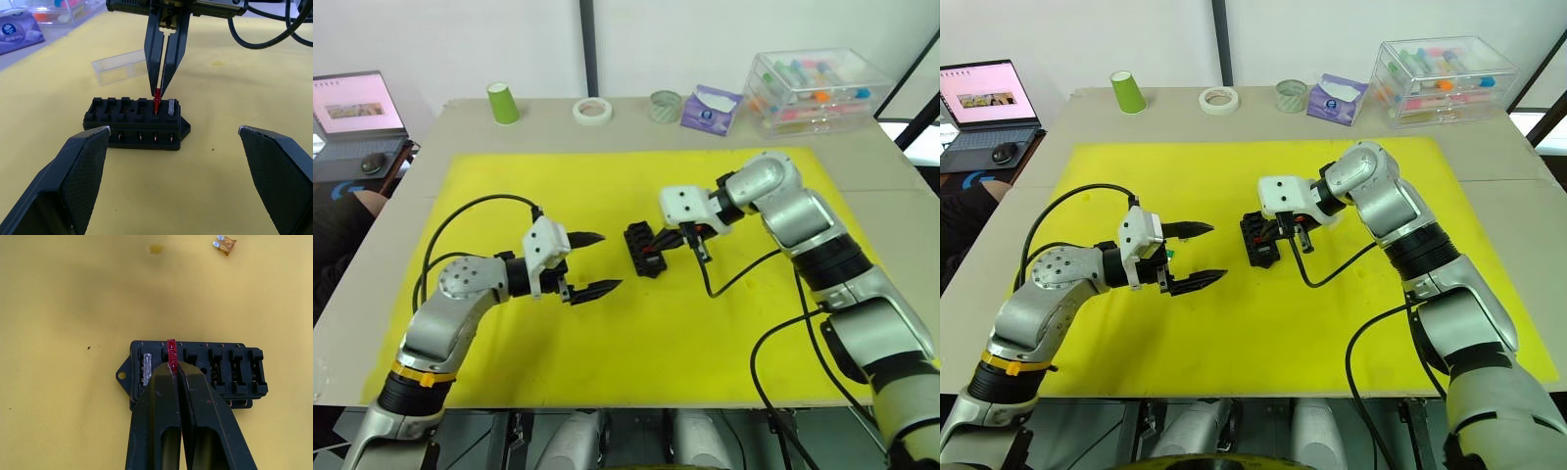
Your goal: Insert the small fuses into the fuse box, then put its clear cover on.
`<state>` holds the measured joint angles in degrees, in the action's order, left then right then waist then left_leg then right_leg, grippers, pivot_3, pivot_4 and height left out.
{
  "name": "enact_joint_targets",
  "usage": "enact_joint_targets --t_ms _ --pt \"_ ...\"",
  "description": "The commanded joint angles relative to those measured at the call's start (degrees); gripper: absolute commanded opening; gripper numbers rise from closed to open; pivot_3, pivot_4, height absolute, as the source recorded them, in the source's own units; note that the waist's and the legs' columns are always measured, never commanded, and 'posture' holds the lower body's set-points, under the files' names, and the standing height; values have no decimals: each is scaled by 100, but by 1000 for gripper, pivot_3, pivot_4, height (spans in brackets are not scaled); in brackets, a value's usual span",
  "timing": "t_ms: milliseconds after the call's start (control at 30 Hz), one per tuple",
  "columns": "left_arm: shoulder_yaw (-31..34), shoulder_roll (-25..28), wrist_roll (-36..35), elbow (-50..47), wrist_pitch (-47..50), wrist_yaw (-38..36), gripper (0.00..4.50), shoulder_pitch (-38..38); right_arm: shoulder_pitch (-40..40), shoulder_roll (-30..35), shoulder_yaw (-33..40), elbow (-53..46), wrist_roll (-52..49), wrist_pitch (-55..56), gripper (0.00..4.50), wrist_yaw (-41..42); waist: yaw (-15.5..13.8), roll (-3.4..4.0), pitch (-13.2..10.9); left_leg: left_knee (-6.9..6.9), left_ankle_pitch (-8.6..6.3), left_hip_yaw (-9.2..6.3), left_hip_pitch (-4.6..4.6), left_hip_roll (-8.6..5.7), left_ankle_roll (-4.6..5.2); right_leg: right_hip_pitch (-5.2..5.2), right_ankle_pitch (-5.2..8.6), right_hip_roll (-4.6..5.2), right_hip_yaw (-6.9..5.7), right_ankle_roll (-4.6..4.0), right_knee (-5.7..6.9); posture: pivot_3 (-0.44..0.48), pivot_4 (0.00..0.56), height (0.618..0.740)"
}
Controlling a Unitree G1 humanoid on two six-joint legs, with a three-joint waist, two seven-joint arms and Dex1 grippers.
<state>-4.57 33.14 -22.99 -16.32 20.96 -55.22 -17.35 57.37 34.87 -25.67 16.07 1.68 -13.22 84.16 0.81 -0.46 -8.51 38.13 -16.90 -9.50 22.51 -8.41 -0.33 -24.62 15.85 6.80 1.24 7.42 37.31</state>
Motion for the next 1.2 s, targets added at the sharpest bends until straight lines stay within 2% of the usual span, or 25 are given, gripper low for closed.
enact_joint_targets --t_ms 33,1200 --pt "-6 54 6 -146 -43 -19 4417 -82 177 -17 126 -102 51 41 0 -68 1 0 0 0 0 0 0 0 0 0 0 0 0 0 0 0 150 740" --pt "-37 103 59 -49 -152 -42 4417 -72 -29 -53 36 -498 102 -525 0 -11 1 0 0 0 0 0 0 0 0 0 0 0 0 0 0 0 150 740"
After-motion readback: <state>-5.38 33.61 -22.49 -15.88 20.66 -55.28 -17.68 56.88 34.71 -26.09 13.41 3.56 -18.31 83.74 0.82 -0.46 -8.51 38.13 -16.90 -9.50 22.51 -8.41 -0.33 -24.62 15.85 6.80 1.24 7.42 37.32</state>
